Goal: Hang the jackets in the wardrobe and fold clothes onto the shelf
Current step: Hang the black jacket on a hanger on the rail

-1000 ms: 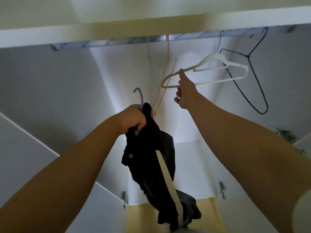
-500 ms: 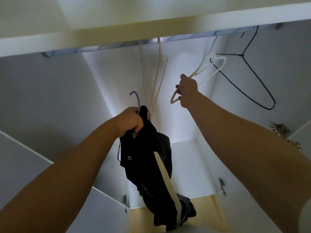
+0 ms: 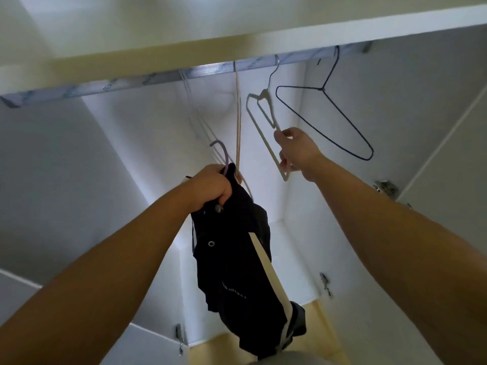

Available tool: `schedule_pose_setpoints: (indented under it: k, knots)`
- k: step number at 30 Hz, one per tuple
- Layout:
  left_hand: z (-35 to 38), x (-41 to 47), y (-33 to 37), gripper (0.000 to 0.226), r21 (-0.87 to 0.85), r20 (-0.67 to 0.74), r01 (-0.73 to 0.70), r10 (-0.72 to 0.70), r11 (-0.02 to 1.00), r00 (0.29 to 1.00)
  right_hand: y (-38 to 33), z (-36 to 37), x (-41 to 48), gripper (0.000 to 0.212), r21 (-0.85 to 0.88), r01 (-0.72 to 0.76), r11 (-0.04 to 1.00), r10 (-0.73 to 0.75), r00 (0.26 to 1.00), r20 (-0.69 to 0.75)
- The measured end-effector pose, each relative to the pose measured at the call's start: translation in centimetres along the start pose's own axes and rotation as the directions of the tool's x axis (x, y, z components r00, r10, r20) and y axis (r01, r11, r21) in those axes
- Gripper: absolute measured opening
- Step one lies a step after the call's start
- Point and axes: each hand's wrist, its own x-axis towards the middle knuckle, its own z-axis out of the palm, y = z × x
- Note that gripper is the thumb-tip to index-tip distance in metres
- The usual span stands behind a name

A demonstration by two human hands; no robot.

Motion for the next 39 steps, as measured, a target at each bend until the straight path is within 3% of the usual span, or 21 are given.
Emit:
schedule_pose_setpoints:
  k: [5, 10, 17, 22, 25, 30, 33, 39]
  knots:
    - [2.6, 1.0, 2.1, 0.049, 0.022, 0.025, -0.035, 0.034, 0.999, 0.999, -0.4, -1.8, -0.1, 0.047, -0.063, 0.074, 0.995, -0.068, 0.993, 0.1]
    - [5.0, 2.0, 4.5, 0.042, 0.057, 0.042, -0.068, 0.065, 0.996, 0.997, -1.8, -1.8, 0.5, 0.059, 0.026, 0.035, 0.999, -0.039, 0.984, 0.176]
    - [7.1, 3.2, 6.0, 0.038, 0.07, 0.048, -0.084, 0.08, 0.994, 0.996, -1.2, -1.4, 2.2, 0.022, 0.068, -0.059, 0.996, 0.046, 0.983, 0.179]
    - [7.3, 3.6, 6.1, 0.034, 0.064, 0.029, -0.065, 0.063, 0.996, 0.998, -0.7, -1.3, 2.5, 0.031, 0.178, -0.162, 0.971, 0.101, 0.945, 0.311]
    - [7.5, 3.7, 6.2, 0.034, 0.07, 0.027, -0.074, 0.073, 0.995, 0.997, -0.5, -0.9, 3.0, 0.03, 0.203, -0.163, 0.965, 0.109, 0.961, 0.255]
    - [7.7, 3.6, 6.3, 0.054, 0.045, 0.036, -0.107, 0.105, 0.993, 0.994, 0.8, -2.2, 4.1, 0.016, 0.295, -0.177, 0.939, 0.132, 0.977, 0.168]
    - [6.8, 3.6, 6.1, 0.067, 0.011, 0.018, -0.073, 0.073, 0.997, 0.997, 1.9, -3.9, 5.0, 0.017, 0.298, -0.16, 0.941, 0.136, 0.986, 0.101]
    - [4.7, 3.7, 5.8, 0.065, -0.041, -0.092, -0.086, 0.082, 0.995, 0.992, 4.3, -8.5, 7.1, 0.024, 0.282, -0.065, 0.957, 0.099, 0.989, -0.108]
